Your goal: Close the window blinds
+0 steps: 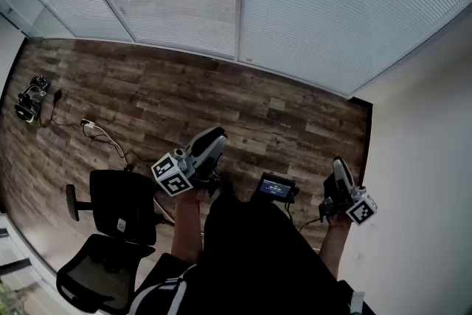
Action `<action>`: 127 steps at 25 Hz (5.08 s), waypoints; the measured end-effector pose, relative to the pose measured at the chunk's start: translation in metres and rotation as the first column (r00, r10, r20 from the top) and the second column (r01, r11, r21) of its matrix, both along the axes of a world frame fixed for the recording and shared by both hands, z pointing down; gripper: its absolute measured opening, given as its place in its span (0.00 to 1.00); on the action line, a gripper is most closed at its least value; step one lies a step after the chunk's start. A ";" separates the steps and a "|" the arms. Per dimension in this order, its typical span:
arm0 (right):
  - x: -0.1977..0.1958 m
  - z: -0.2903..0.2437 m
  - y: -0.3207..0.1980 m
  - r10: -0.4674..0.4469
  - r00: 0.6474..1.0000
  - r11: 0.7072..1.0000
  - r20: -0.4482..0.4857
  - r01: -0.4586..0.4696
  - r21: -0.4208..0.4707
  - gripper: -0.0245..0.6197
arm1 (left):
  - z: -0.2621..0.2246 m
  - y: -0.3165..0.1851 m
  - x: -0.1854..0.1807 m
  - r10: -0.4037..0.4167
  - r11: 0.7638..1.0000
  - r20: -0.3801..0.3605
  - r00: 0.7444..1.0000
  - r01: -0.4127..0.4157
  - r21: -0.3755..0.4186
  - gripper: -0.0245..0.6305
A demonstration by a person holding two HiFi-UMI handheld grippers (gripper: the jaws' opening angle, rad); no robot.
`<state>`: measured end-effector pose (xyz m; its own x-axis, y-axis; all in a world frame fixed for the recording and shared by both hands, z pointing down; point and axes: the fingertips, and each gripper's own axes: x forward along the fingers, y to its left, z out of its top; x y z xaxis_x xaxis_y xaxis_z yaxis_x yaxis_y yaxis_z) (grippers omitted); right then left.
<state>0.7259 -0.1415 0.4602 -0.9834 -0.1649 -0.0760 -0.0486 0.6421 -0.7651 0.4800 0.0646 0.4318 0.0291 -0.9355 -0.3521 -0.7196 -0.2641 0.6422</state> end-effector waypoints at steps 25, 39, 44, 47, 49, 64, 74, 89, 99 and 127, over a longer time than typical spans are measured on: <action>-0.159 0.000 0.016 -0.119 0.993 0.992 -0.017 0.120 0.046 0.13 | 0.007 0.063 -0.124 -0.155 0.987 -0.013 0.988 0.156 0.036 0.20; -0.344 0.033 0.019 -0.375 0.926 0.927 -0.051 0.374 -0.026 0.13 | 0.024 0.140 -0.225 -0.459 0.889 -0.034 0.888 0.458 -0.028 0.19; -0.452 0.035 -0.009 -0.434 0.901 0.899 0.002 0.433 -0.066 0.13 | 0.011 0.153 -0.298 -0.589 0.807 -0.031 0.808 0.585 -0.088 0.13; -0.504 0.028 -0.028 -0.454 0.890 0.889 0.037 0.455 -0.043 0.13 | -0.004 0.149 -0.333 -0.626 0.775 0.003 0.780 0.622 -0.114 0.12; -0.530 0.035 -0.046 -0.454 0.890 0.889 0.041 0.456 -0.050 0.13 | -0.012 0.140 -0.349 -0.626 0.772 0.017 0.780 0.622 -0.129 0.11; -0.581 0.083 -0.099 -0.344 0.939 0.935 -0.008 0.342 -0.091 0.13 | -0.015 0.086 -0.441 -0.581 0.798 0.054 0.812 0.582 -0.156 0.11; -0.649 0.056 -0.113 -0.148 0.987 0.988 -0.065 0.149 0.024 0.13 | 0.006 0.106 -0.579 -0.550 0.835 -0.051 0.834 0.548 -0.046 0.21; -0.711 0.060 -0.065 0.056 0.981 0.988 -0.186 -0.027 0.154 0.13 | 0.075 0.162 -0.731 -0.477 0.879 -0.126 0.870 0.470 -0.082 0.25; -0.754 0.064 -0.093 0.150 0.974 0.970 -0.169 -0.111 0.218 0.13 | 0.079 0.117 -0.784 -0.421 0.905 -0.082 0.903 0.412 -0.110 0.25; -0.721 0.012 -0.178 0.627 0.735 0.697 -0.260 -0.379 0.609 0.13 | 0.039 -0.054 -0.865 -0.031 0.998 0.084 0.996 0.025 0.064 0.17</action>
<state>0.0046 -0.3195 0.4721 -0.7026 -0.7047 0.0984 -0.7096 0.6838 -0.1699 -0.3846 0.0102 0.4712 0.0354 -0.9125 -0.4075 -0.7785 -0.2809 0.5613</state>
